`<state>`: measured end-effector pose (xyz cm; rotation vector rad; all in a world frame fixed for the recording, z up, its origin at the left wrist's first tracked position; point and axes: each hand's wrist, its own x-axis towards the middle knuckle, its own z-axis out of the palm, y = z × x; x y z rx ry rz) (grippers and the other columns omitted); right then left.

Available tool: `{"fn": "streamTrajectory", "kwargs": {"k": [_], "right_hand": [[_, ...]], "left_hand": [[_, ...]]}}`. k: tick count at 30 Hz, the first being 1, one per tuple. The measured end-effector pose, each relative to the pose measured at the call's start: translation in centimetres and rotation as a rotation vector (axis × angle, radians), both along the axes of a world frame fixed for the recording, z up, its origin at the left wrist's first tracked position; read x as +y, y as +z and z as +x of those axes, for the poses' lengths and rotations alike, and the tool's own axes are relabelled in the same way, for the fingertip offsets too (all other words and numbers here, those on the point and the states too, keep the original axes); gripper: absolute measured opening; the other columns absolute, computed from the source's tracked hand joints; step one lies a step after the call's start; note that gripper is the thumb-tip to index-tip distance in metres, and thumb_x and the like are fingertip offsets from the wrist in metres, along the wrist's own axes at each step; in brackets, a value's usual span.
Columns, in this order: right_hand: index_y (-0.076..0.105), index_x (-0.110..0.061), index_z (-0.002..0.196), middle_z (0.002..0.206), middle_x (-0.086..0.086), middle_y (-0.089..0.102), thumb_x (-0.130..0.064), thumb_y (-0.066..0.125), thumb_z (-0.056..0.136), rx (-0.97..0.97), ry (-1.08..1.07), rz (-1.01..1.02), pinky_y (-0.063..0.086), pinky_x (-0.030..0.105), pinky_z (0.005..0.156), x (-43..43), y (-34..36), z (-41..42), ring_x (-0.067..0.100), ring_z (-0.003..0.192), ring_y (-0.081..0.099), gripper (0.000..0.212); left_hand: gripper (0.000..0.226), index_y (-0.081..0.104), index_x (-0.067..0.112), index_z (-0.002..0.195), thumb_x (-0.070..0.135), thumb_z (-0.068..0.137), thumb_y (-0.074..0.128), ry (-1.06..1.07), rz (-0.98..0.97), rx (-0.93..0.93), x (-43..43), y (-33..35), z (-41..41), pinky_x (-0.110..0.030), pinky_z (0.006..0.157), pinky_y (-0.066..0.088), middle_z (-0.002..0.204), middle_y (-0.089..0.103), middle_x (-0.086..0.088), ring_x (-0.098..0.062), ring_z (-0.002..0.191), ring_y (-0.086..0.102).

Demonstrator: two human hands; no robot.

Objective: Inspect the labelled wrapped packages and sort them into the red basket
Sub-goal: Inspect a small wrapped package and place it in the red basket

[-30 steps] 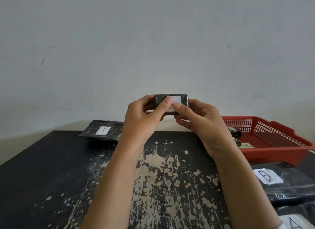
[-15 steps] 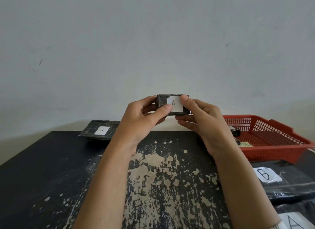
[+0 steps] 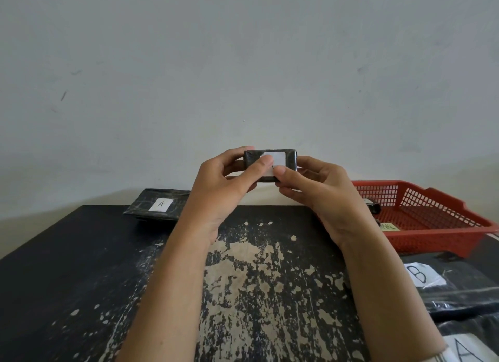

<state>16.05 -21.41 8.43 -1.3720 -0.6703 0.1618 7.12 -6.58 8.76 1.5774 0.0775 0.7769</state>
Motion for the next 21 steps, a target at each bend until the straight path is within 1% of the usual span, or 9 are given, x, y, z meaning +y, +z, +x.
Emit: {"fn": "streamTrajectory", "kwargs": {"k": [2, 5, 7, 9, 11, 15, 17, 19, 21], "right_hand": [[0.074, -0.013, 0.123, 0.098, 0.005, 0.081, -0.039, 0.084, 0.067, -0.003, 0.012, -0.013, 0.061, 0.029, 0.093, -0.04, 0.05, -0.09, 0.019, 0.100, 0.078, 0.063], [0.074, -0.014, 0.120, 0.091, 0.000, 0.081, -0.037, 0.083, 0.067, -0.003, 0.028, -0.016, 0.062, 0.026, 0.090, -0.03, 0.05, -0.20, 0.018, 0.099, 0.078, 0.059], [0.074, -0.014, 0.119, 0.094, 0.001, 0.082, -0.040, 0.082, 0.068, 0.000, 0.028, -0.018, 0.062, 0.027, 0.090, -0.05, 0.08, -0.21, 0.018, 0.099, 0.078, 0.058], [0.075, -0.012, 0.117, 0.101, 0.005, 0.081, -0.045, 0.079, 0.070, 0.020, 0.035, -0.014, 0.063, 0.029, 0.089, -0.13, 0.20, -0.25, 0.018, 0.098, 0.079, 0.058], [0.076, -0.011, 0.114, 0.105, 0.007, 0.081, -0.049, 0.076, 0.072, 0.049, 0.035, -0.010, 0.063, 0.029, 0.087, -0.18, 0.33, -0.30, 0.019, 0.097, 0.079, 0.057], [0.078, -0.009, 0.111, 0.103, 0.008, 0.080, -0.042, 0.075, 0.085, 0.097, 0.008, 0.018, 0.063, 0.028, 0.084, -0.13, 0.36, -0.25, 0.021, 0.092, 0.079, 0.042], [0.078, -0.009, 0.110, 0.104, 0.010, 0.080, -0.038, 0.074, 0.090, 0.098, -0.005, 0.019, 0.063, 0.028, 0.085, -0.17, 0.34, -0.20, 0.022, 0.093, 0.079, 0.035], [0.079, -0.010, 0.109, 0.103, 0.009, 0.080, -0.037, 0.074, 0.091, 0.099, -0.019, 0.017, 0.063, 0.028, 0.084, -0.20, 0.32, -0.18, 0.022, 0.093, 0.079, 0.032], [0.079, -0.012, 0.109, 0.102, 0.008, 0.080, -0.037, 0.073, 0.091, 0.093, -0.027, 0.009, 0.063, 0.027, 0.082, -0.20, 0.33, -0.20, 0.022, 0.093, 0.079, 0.032]], "left_hand": [[0.052, 0.078, 0.025, 0.109, 0.053, 0.066, 0.079, 0.058, 0.010, -0.018, -0.01, -0.12, 0.11, -0.029, 0.090, 0.061, 0.097, 0.080, 0.009, -0.006, 0.099, 0.075], [0.019, 0.080, 0.028, 0.097, 0.039, 0.081, 0.081, 0.092, 0.002, -0.026, 0.09, -0.39, 0.27, -0.032, 0.091, 0.061, 0.094, 0.080, 0.007, -0.010, 0.097, 0.075], [0.014, 0.080, 0.026, 0.098, 0.034, 0.087, 0.078, 0.079, -0.018, -0.020, 0.18, -0.43, 0.30, -0.028, 0.085, 0.062, 0.093, 0.081, 0.004, -0.016, 0.097, 0.076], [0.018, 0.080, 0.023, 0.105, 0.031, 0.089, 0.077, 0.060, -0.039, -0.013, 0.23, -0.33, 0.23, -0.024, 0.079, 0.062, 0.094, 0.080, 0.004, -0.014, 0.096, 0.076], [0.022, 0.079, 0.021, 0.111, 0.030, 0.091, 0.075, 0.044, -0.034, 0.001, 0.14, -0.23, 0.11, -0.024, 0.079, 0.062, 0.097, 0.079, 0.004, -0.009, 0.095, 0.076], [0.024, 0.078, 0.021, 0.114, 0.033, 0.094, 0.071, 0.022, -0.022, 0.036, 0.09, -0.08, -0.03, -0.030, 0.082, 0.064, 0.103, 0.079, 0.002, -0.008, 0.101, 0.074], [0.037, 0.077, 0.023, 0.117, 0.045, 0.088, 0.071, -0.015, -0.010, 0.066, 0.23, 0.03, -0.07, -0.032, 0.085, 0.064, 0.108, 0.079, 0.003, -0.007, 0.106, 0.072], [0.055, 0.075, 0.024, 0.122, 0.054, 0.077, 0.071, -0.050, 0.017, 0.091, 0.44, 0.00, -0.18, -0.033, 0.088, 0.063, 0.113, 0.077, 0.004, -0.004, 0.105, 0.072], [0.054, 0.072, 0.024, 0.128, 0.045, 0.078, 0.077, -0.061, 0.035, 0.094, 0.63, -0.16, -0.18, -0.033, 0.093, 0.061, 0.116, 0.076, 0.000, -0.009, 0.105, 0.074]]}}
